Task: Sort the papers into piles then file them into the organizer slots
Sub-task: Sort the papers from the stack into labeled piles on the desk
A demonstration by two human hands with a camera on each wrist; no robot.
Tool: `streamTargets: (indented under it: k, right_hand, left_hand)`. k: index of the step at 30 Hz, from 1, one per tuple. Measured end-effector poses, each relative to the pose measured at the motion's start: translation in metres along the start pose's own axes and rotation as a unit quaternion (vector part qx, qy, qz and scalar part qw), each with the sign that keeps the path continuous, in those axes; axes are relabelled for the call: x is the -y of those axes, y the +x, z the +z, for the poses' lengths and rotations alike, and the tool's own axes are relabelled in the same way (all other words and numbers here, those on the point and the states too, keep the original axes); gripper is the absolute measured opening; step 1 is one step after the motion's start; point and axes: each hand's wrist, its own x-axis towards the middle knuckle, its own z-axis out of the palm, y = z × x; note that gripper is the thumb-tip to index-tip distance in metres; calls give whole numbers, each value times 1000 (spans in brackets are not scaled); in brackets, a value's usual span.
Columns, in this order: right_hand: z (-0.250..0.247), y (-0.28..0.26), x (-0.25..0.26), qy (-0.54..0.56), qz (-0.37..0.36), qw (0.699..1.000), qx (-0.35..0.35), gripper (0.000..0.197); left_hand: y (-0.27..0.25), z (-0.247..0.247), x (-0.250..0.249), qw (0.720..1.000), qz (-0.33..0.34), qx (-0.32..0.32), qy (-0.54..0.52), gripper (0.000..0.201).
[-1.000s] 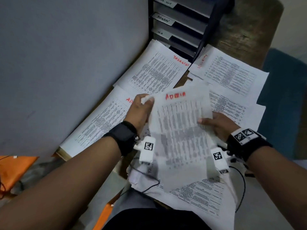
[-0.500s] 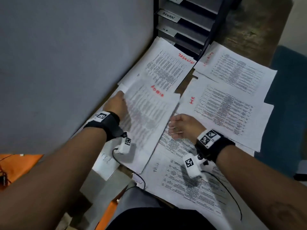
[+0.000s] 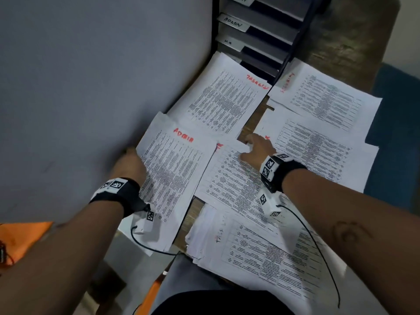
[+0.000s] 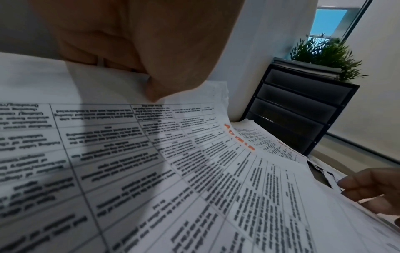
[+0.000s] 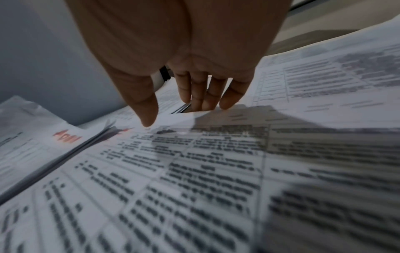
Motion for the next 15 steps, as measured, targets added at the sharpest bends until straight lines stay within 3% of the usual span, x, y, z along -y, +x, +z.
streamTargets:
  k: [3, 10, 13, 15]
  right_hand:
    - [-5, 10, 9, -1, 7, 1000, 15, 61]
    - [-20, 16, 19, -33, -28, 997, 66, 21]
    - [-30, 4, 10, -57, -41, 994, 85, 17]
    - [-36, -7, -2, -75, -40, 993, 80, 31]
  left_hand:
    - [2, -1, 2, 1000, -7, 6, -4, 32]
    - [6, 0, 6, 999, 32, -5, -3, 31]
    - [10, 2, 8, 998, 55, -15, 2, 33]
    - [11, 2, 7, 998, 62, -19, 0, 32]
